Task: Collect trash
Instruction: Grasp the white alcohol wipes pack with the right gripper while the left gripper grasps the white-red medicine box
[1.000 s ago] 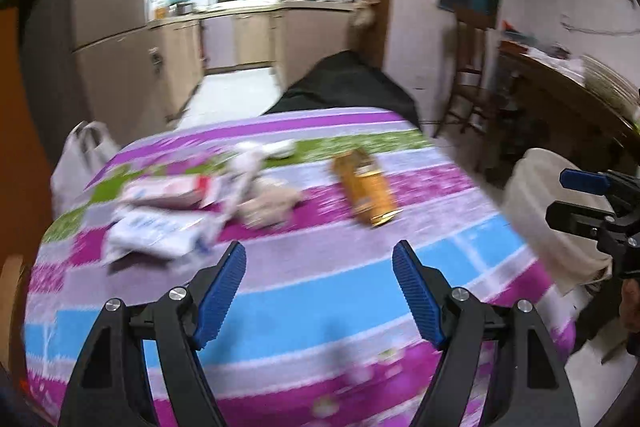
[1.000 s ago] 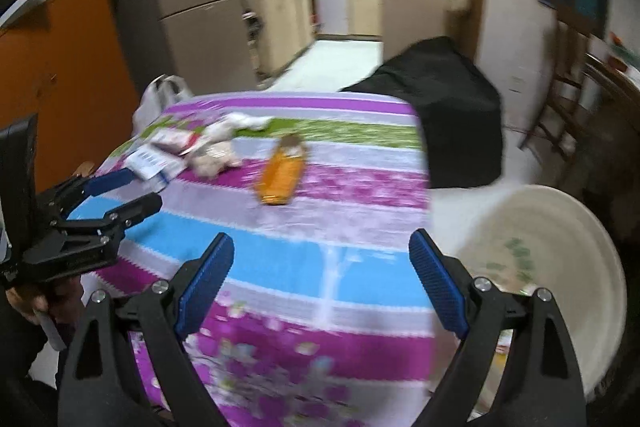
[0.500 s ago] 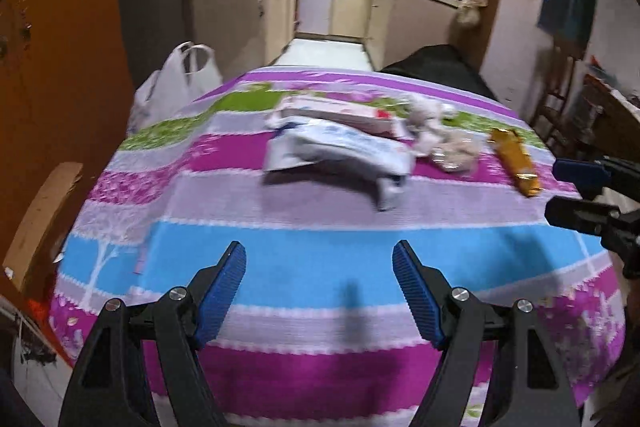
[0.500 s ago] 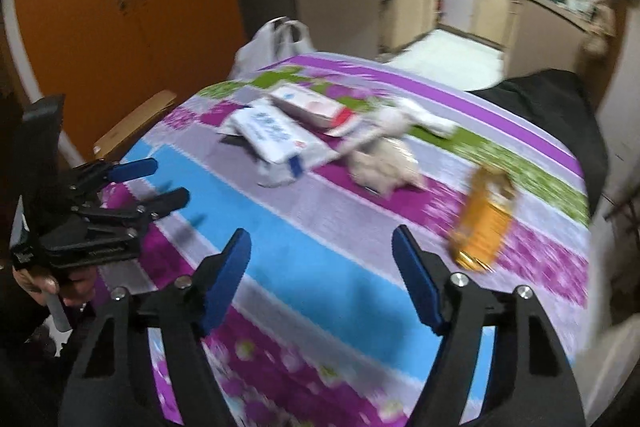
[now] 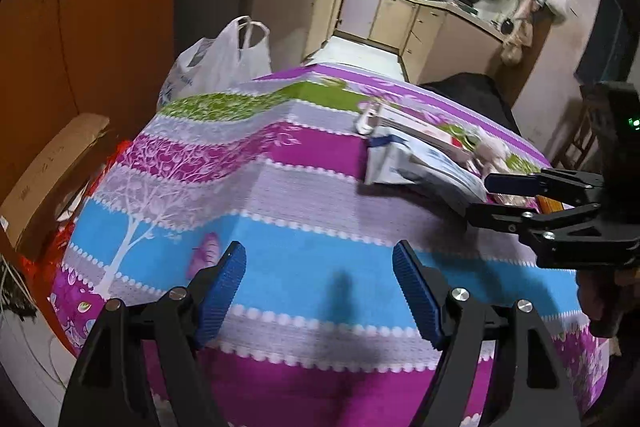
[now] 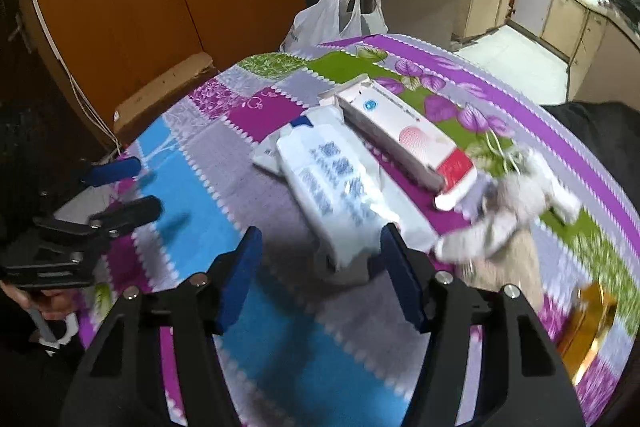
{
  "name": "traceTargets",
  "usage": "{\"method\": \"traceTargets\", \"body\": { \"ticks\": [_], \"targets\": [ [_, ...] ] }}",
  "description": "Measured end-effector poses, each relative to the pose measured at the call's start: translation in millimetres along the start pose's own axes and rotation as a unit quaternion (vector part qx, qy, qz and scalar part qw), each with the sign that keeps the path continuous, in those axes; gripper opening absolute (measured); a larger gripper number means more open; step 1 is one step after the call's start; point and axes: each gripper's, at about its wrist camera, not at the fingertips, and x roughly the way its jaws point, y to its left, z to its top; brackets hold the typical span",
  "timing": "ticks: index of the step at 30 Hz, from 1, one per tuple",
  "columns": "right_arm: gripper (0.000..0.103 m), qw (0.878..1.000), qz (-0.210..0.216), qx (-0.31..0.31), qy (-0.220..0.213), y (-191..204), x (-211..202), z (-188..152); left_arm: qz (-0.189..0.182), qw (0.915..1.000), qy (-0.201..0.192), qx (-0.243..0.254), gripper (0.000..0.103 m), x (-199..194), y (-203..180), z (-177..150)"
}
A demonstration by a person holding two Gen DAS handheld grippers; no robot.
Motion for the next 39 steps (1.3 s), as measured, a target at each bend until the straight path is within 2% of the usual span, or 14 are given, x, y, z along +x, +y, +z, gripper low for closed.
{"method": "traceTargets", "body": {
  "ticks": [9, 10, 11, 13, 15, 20, 24, 26, 28, 30, 33, 35, 36, 39],
  "targets": [
    [0.059, 0.999, -0.02, -0.029, 0.031, -6, 39, 27, -0.002, 0.9996, -0.001, -0.027, 0.076, 5, 21, 5],
    [0.045, 0.999, -0.019, -0.023, 0.035, -8, 42, 28, -0.003, 0.9995, 0.001, -0.03, 0.076, 6, 22, 5],
    [0.04, 0.999, -0.019, -0.016, 0.032, -9, 42, 29, -0.003, 0.9995, 0.002, -0.033, 0.076, 7, 23, 6],
    [0.031, 1.0, -0.019, -0.003, 0.023, -10, 37, 27, -0.001, 0.9995, 0.001, -0.033, 0.076, 7, 22, 8],
    [0.028, 1.0, -0.023, 0.006, 0.02, -8, 29, 22, 0.001, 0.9996, -0.003, -0.028, 0.076, 5, 20, 10],
    [0.027, 0.998, -0.024, 0.047, -0.017, -2, -27, -22, -0.002, 1.0, -0.003, -0.005, 0.076, 4, 7, 17],
    [0.027, 0.993, -0.014, 0.11, -0.046, -7, -79, -77, -0.042, 0.9973, 0.028, 0.053, 0.078, 16, -19, 33],
    [0.027, 0.987, -0.009, 0.152, -0.059, -11, -102, -108, -0.044, 0.9951, 0.027, 0.084, 0.085, 22, -29, 47],
    [0.027, 0.979, 0.004, 0.189, -0.073, -13, -119, -132, -0.032, 0.9925, 0.017, 0.117, 0.09, 31, -42, 70],
    [0.027, 0.973, 0.004, 0.215, -0.086, -13, -133, -150, -0.044, 0.9867, 0.019, 0.155, 0.096, 48, -60, 101],
    [0.027, 0.961, 0.01, 0.255, -0.107, -8, -150, -174, -0.052, 0.9797, 0.05, 0.187, 0.097, 90, -87, 151],
    [0.027, 0.957, 0.01, 0.267, -0.115, -3, -156, -183, -0.033, 0.9779, 0.07, 0.194, 0.096, 120, -99, 175],
    [0.027, 0.954, 0.011, 0.274, -0.12, 0, -160, -189, -0.026, 0.9751, 0.093, 0.199, 0.093, 143, -105, 189],
    [0.027, 0.948, 0.015, 0.29, -0.127, 4, -165, -196, 0.003, 0.9689, 0.151, 0.196, 0.076, 188, -107, 203]
  ]
}}
